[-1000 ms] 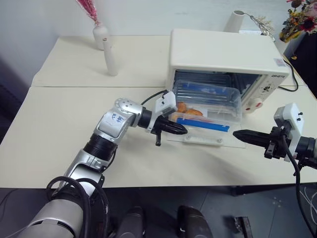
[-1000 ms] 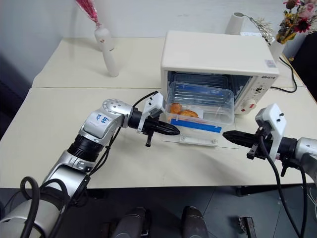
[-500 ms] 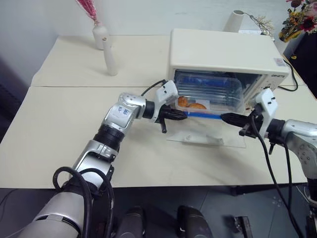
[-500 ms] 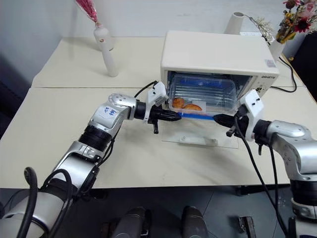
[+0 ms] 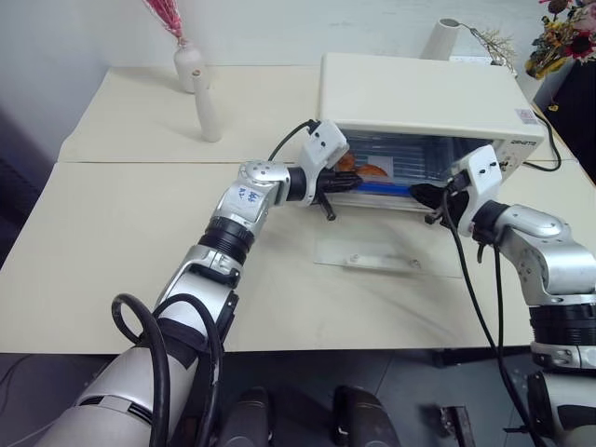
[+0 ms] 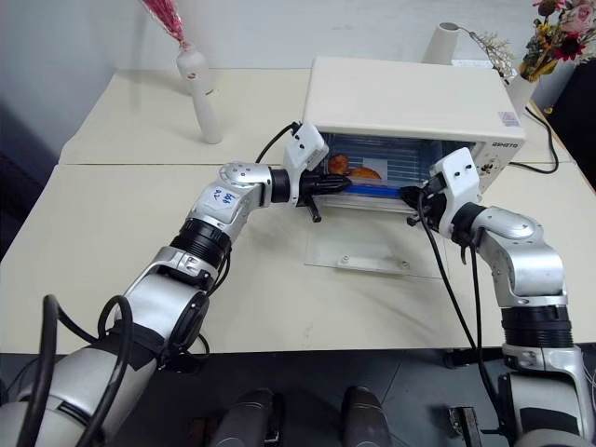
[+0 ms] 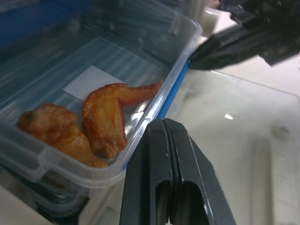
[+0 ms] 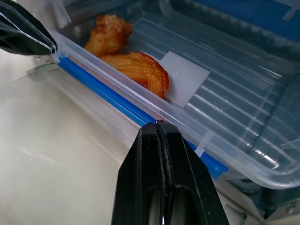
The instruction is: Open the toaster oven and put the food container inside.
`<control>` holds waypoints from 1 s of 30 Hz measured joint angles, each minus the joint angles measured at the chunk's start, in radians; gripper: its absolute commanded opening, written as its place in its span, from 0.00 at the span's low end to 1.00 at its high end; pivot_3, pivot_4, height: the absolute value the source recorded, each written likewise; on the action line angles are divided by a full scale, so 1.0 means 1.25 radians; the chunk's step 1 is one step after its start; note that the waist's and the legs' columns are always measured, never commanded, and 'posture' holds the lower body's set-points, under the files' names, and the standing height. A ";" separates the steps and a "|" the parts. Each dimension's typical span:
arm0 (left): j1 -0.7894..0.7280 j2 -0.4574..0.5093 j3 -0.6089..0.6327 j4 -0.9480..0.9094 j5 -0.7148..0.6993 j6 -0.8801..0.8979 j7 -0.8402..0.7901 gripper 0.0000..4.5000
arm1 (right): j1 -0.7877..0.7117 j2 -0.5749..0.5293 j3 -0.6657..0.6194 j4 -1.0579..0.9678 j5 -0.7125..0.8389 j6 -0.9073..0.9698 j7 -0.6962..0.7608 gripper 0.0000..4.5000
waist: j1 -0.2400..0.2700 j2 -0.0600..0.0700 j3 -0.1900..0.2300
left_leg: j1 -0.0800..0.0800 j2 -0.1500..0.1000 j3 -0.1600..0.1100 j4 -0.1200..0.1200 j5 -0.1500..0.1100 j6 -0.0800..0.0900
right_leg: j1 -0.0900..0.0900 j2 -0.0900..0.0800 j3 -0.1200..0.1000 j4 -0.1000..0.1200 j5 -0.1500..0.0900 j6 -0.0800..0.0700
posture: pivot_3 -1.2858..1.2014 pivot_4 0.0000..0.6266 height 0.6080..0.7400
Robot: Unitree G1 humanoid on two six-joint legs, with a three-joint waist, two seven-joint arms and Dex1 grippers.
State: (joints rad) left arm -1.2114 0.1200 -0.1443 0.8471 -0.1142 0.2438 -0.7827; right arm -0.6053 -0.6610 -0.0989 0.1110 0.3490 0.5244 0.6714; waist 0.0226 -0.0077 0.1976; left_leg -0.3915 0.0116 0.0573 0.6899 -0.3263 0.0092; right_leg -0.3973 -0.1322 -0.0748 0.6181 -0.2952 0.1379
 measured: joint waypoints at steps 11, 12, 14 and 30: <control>0.092 0.075 0.023 -0.230 -0.055 0.136 -0.099 0.00 | 0.057 -0.047 -0.069 -0.138 0.108 0.107 0.068 0.01 | 0.000 0.000 0.000 | -0.001 0.000 0.000 -0.001 0.000 0.000 | -0.001 0.000 0.000 0.000 0.000 0.000 | 0.52 0.24 1.00; 0.109 0.094 0.027 -0.275 -0.069 0.162 -0.112 0.00 | 0.069 -0.066 -0.090 -0.164 0.129 0.129 0.076 0.01 | 0.001 0.000 0.000 | -0.001 0.000 0.000 -0.001 0.000 0.000 | -0.001 0.000 0.000 0.000 0.000 0.000 | 0.52 0.24 1.00; 0.143 0.131 0.038 -0.370 -0.102 0.219 -0.139 0.00 | 0.118 -0.108 -0.135 -0.226 0.167 0.168 0.094 0.01 | 0.002 0.000 0.000 | -0.001 0.001 -0.001 -0.001 0.000 0.000 | -0.001 0.000 0.000 0.000 0.000 0.000 | 0.52 0.24 1.00; 0.288 0.534 0.137 -0.793 -0.408 0.500 -0.415 0.99 | 0.633 -0.056 -0.369 -0.587 0.319 0.329 0.029 0.00 | 0.004 -0.001 0.000 | 0.003 0.000 -0.002 -0.002 0.000 -0.001 | 0.003 0.000 0.002 0.001 0.000 -0.001 | 0.52 0.24 1.00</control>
State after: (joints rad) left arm -0.8510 0.7880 0.0273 -0.1438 -0.6241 0.8687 -1.3020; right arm 0.1855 -0.7304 -0.5602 -0.6226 0.7481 0.9353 0.7078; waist 0.0277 -0.0086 0.1971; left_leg -0.3874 0.0118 0.0554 0.6878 -0.3267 0.0078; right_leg -0.3941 -0.1321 -0.0722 0.6188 -0.2957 0.1370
